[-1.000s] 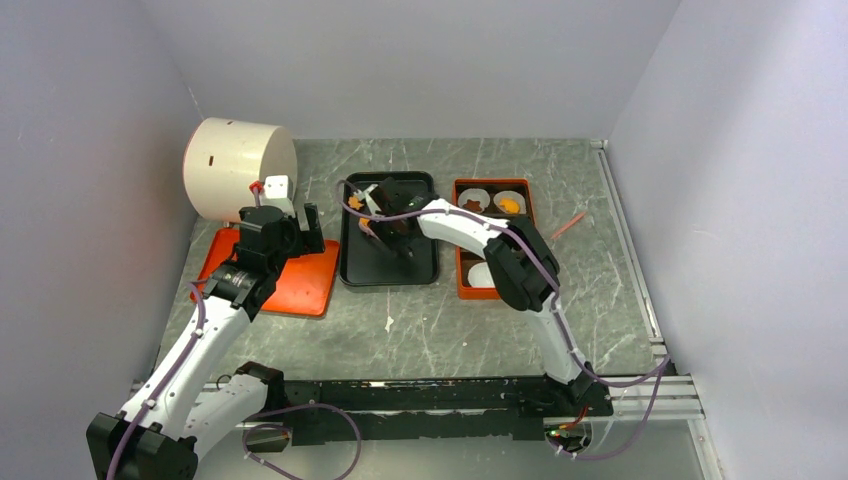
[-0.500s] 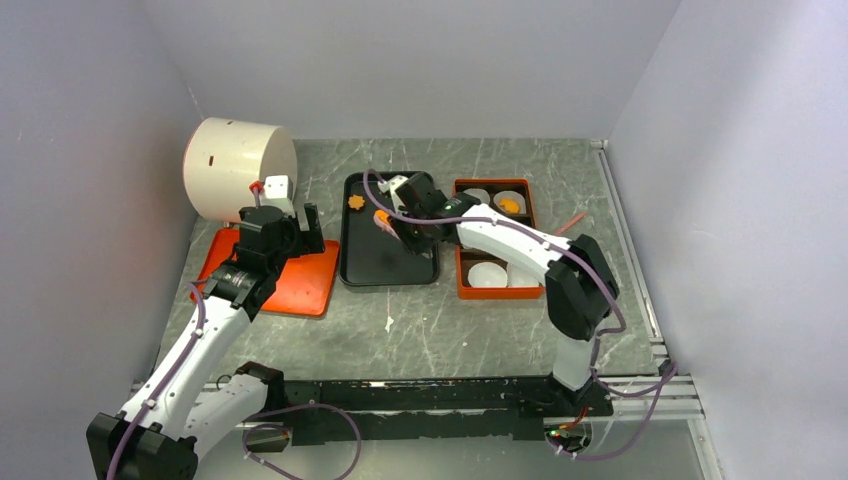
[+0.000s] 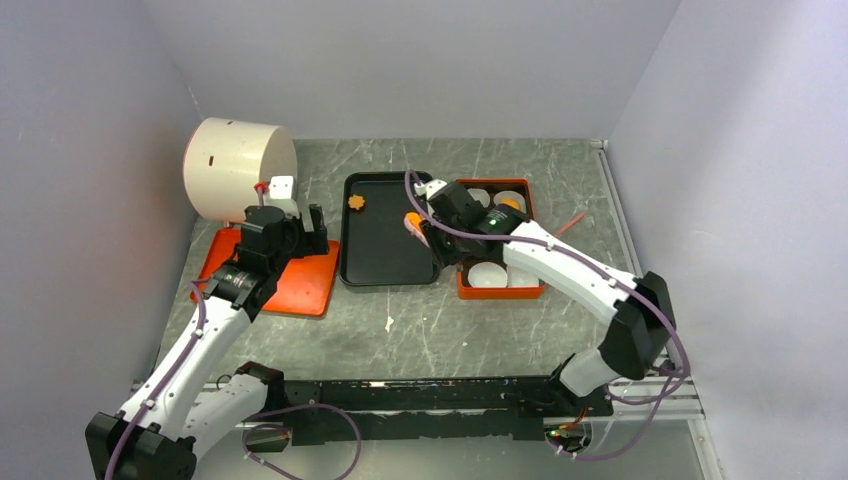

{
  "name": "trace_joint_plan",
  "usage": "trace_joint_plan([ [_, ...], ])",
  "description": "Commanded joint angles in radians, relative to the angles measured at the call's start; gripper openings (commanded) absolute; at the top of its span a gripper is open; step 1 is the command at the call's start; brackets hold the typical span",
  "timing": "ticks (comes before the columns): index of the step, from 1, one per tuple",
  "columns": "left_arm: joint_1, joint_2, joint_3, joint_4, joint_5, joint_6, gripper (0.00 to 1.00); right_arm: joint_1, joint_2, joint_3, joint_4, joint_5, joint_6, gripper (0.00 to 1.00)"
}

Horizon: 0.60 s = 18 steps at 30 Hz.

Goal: Pack the cookies

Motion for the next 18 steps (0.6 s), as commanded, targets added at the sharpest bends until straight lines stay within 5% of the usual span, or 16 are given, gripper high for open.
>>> trace_joint_plan([
  [1, -0.017, -0.008, -0.001, 0.054, 0.054, 0.026, 0.98, -0.003, -0.098, -0.030, -0.113, 0.081, 0.076, 0.14],
  [10, -0.027, 0.025, -0.007, 0.083, 0.117, 0.064, 0.98, -0.054, -0.194, -0.088, -0.275, 0.125, 0.208, 0.13],
  [18, -0.027, 0.024, -0.025, 0.111, 0.045, 0.090, 0.98, -0.222, -0.264, -0.177, -0.316, 0.117, 0.257, 0.12],
])
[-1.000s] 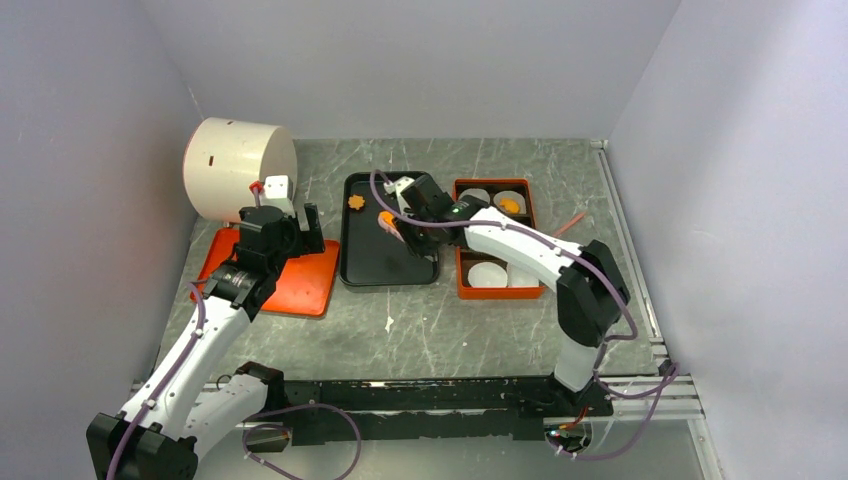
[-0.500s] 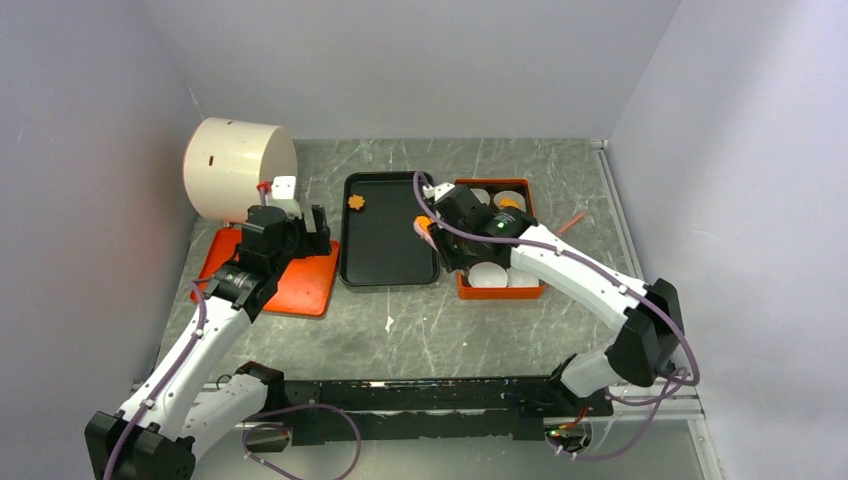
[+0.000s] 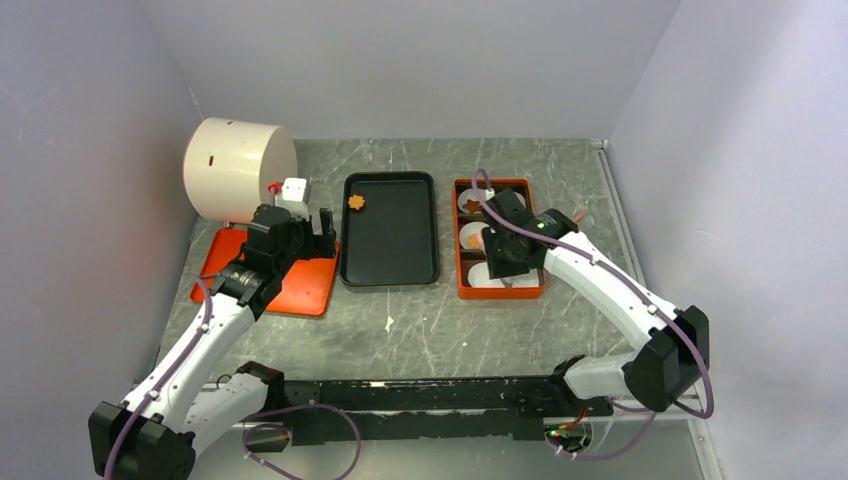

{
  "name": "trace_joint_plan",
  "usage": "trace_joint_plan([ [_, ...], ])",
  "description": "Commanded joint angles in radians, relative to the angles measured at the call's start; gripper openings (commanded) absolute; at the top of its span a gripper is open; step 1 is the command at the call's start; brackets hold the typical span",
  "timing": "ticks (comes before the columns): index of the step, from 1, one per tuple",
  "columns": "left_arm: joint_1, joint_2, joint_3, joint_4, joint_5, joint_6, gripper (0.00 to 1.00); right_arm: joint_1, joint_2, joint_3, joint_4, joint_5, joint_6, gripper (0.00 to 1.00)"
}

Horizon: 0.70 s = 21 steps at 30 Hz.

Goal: Pack the cookies

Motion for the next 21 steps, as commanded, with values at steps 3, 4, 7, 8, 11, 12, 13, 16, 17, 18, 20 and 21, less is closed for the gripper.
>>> trace_joint_plan([
  [3, -0.005, 0.001, -0.008, 0.062, -0.051, 0.043, 0.98, -0.100, -0.057, -0.064, -0.017, 0.007, 0.067, 0.12],
  [4, -0.005, 0.005, -0.007, 0.061, -0.060, 0.045, 0.98, -0.110, -0.057, -0.072, -0.018, 0.013, 0.076, 0.12],
  [7, -0.009, 0.016, -0.006, 0.058, -0.077, 0.051, 0.98, -0.142, -0.061, -0.098, -0.018, 0.022, 0.100, 0.12],
  [8, -0.012, 0.016, -0.006, 0.057, -0.086, 0.051, 0.98, -0.151, -0.063, -0.108, -0.018, 0.023, 0.107, 0.12],
  [11, -0.027, 0.019, -0.006, 0.055, -0.105, 0.056, 0.98, -0.184, -0.069, -0.138, -0.029, 0.029, 0.131, 0.12],
  [12, -0.032, 0.021, -0.006, 0.054, -0.110, 0.057, 0.98, -0.195, -0.070, -0.147, -0.033, 0.025, 0.138, 0.12],
  [13, -0.040, 0.022, -0.007, 0.053, -0.114, 0.057, 0.98, -0.203, -0.072, -0.155, -0.035, 0.024, 0.144, 0.12],
  [16, -0.053, 0.021, -0.008, 0.052, -0.127, 0.059, 0.98, -0.231, -0.072, -0.179, -0.036, 0.015, 0.153, 0.12],
  [17, -0.056, 0.022, -0.008, 0.052, -0.128, 0.060, 0.98, -0.238, -0.070, -0.185, -0.036, 0.012, 0.154, 0.13],
  [18, -0.059, 0.021, -0.007, 0.050, -0.131, 0.060, 0.98, -0.244, -0.069, -0.193, -0.031, 0.007, 0.152, 0.13],
  [20, -0.061, 0.020, -0.008, 0.050, -0.136, 0.062, 0.98, -0.254, -0.068, -0.205, -0.026, 0.000, 0.150, 0.13],
  [21, -0.063, 0.021, -0.008, 0.050, -0.137, 0.062, 0.98, -0.258, -0.065, -0.209, -0.025, -0.001, 0.149, 0.14],
])
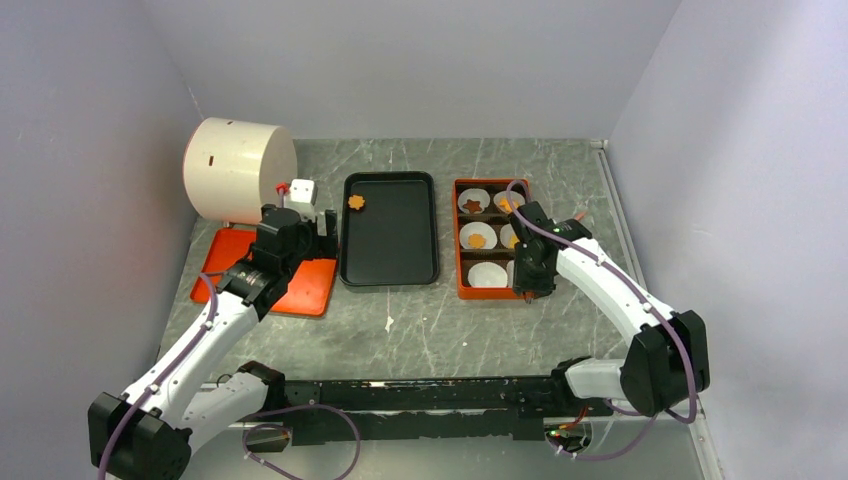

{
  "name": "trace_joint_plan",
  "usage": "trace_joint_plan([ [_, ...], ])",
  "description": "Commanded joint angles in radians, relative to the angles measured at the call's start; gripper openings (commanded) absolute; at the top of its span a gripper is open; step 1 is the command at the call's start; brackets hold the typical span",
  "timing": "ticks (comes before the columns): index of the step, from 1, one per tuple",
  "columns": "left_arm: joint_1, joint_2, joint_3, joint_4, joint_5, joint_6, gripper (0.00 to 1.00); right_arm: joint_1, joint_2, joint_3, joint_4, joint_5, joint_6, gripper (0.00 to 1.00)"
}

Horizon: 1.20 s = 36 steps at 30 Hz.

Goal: Pack the cookies

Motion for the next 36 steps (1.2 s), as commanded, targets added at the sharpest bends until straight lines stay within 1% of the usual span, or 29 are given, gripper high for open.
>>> trace_joint_plan([
  [1, -0.008, -0.001, 0.000, 0.033, -0.030, 0.031, 0.98, -0.022, -0.024, -0.017, 0.003, -0.001, 0.018, 0.14],
  [4, -0.010, -0.002, 0.000, 0.034, -0.030, 0.030, 0.98, -0.028, -0.016, -0.022, 0.008, -0.004, 0.010, 0.15],
  [9, -0.013, 0.001, -0.002, 0.035, -0.030, 0.030, 0.98, -0.034, -0.002, -0.032, 0.011, -0.019, -0.006, 0.21],
  [15, -0.013, 0.001, -0.001, 0.035, -0.033, 0.031, 0.98, -0.037, 0.010, -0.032, 0.017, -0.037, -0.026, 0.31],
  [18, -0.012, 0.001, -0.002, 0.036, -0.033, 0.031, 0.98, -0.038, 0.021, -0.027, 0.013, -0.036, -0.031, 0.32],
  [20, -0.013, 0.000, -0.002, 0.036, -0.035, 0.030, 0.98, -0.038, 0.020, -0.029, 0.016, -0.037, -0.031, 0.33],
  [23, -0.013, 0.001, -0.002, 0.037, -0.033, 0.030, 0.98, -0.038, 0.013, -0.029, 0.016, -0.036, -0.029, 0.39],
  [28, -0.013, 0.002, -0.002, 0.038, -0.035, 0.030, 0.98, -0.037, 0.001, -0.012, 0.005, -0.024, -0.034, 0.44],
  [32, -0.013, 0.000, -0.002, 0.039, -0.035, 0.030, 0.98, -0.038, -0.015, 0.009, -0.011, -0.009, -0.039, 0.44],
  [36, -0.013, -0.002, -0.002, 0.039, -0.033, 0.030, 0.98, -0.037, -0.040, 0.042, -0.010, -0.019, -0.065, 0.42],
])
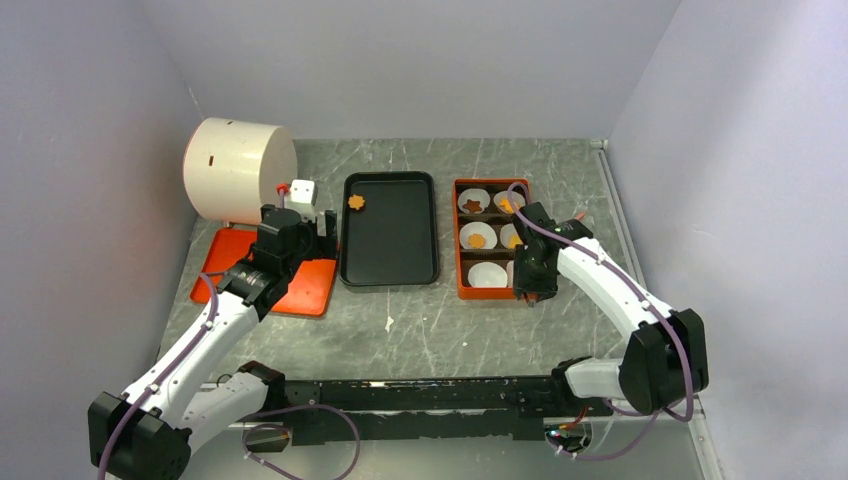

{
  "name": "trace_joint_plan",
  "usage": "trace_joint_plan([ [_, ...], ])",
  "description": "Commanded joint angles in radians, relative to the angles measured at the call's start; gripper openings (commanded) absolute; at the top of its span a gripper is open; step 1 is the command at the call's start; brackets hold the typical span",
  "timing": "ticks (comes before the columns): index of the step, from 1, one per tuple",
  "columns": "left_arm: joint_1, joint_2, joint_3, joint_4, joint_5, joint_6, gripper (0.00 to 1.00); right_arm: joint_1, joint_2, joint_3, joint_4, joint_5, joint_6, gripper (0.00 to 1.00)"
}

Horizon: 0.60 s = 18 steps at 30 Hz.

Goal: Pack the cookies

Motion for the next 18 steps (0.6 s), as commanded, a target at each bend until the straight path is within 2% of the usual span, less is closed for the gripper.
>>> trace_joint_plan([
  [1, -0.004, -0.002, 0.000, 0.040, -0.007, 0.019, 0.98, -0.002, -0.058, 0.078, -0.008, 0.007, -0.037, 0.42],
  [12, -0.004, -0.026, -0.004, 0.047, -0.001, 0.013, 0.98, 0.052, -0.079, 0.158, 0.049, -0.031, -0.059, 0.37],
  [18, -0.004, -0.040, -0.004, 0.044, -0.001, 0.008, 0.98, 0.188, -0.027, 0.211, 0.124, -0.001, -0.064, 0.37],
])
